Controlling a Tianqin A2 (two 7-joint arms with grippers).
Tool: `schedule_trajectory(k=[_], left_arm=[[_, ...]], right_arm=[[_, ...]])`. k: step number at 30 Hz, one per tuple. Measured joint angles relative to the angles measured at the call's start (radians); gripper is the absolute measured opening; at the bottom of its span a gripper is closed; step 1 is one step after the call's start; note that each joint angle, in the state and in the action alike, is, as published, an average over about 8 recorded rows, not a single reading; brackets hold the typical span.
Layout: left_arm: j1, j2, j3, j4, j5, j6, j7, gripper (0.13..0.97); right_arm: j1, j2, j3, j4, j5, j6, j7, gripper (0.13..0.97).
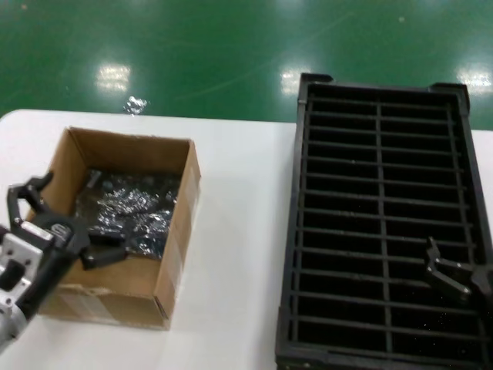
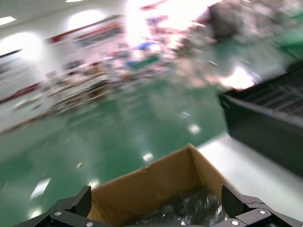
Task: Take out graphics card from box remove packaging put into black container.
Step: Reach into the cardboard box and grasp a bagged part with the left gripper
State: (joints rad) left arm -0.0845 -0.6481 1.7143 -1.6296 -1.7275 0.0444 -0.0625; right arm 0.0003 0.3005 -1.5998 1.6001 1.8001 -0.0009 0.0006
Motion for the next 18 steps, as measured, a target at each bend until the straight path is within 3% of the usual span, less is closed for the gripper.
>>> schedule_trajectory(k=[4,8,12,15,18], left_arm=[[-0.082,-0.126,0.051,0.052,0.154,0.119,-0.069,0.966],[-0.195,-0.179,0.099,0.137,0.295,0.254,-0.078,0.966],[-0.342,-0.174,0.154,0.254,0.423,0.398,-0.025,0.966],[-0.460,-0.145,0.206,0.359,0.501,0.492,0.043,0.966],[-0.561,-0.102,0.262,0.464,0.554,0.546,0.121,0.966]], right_arm=[[0.000,0.000,0.000,0.000,0.000,0.000,0.000,0.966],[0.000,0.000,0.000,0.000,0.000,0.000,0.000,0.966],[0.000,0.000,0.000,0.000,0.000,0.000,0.000,0.966],[0.000,0.000,0.000,0.000,0.000,0.000,0.000,0.966],[0.000,0.000,0.000,0.000,0.000,0.000,0.000,0.966]])
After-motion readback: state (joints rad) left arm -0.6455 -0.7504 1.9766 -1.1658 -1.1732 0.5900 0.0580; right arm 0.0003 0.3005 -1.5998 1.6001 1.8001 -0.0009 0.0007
